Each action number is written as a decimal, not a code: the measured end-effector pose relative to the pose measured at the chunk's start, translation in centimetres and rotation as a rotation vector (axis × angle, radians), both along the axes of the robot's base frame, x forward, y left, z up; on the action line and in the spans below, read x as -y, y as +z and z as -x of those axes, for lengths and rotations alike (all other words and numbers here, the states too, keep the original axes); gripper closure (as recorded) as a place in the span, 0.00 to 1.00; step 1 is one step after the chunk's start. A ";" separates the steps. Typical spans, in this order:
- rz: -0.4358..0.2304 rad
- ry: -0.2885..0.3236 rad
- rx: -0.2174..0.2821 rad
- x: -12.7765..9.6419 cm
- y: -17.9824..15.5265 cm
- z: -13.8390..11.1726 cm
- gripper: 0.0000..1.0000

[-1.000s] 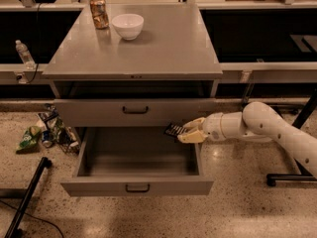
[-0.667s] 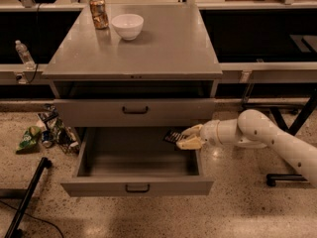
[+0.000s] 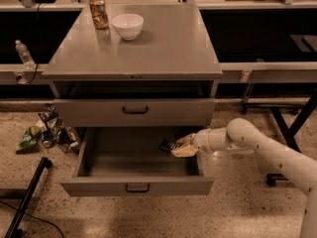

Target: Place rxbar chocolate into middle drawer

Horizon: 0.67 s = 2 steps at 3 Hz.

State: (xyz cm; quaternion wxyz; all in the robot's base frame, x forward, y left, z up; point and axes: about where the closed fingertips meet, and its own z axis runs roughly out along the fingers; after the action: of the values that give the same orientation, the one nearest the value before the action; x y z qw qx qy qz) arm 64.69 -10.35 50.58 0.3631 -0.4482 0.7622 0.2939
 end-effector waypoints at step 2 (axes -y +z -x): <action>0.012 0.008 -0.055 -2.0 -7.8 -0.1 0.78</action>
Offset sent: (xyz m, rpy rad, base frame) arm 0.0058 0.0273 -0.1070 -0.0346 0.0658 0.0092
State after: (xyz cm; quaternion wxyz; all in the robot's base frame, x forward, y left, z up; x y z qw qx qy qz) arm 64.76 -8.35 42.82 0.3383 -0.4450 0.7718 0.3030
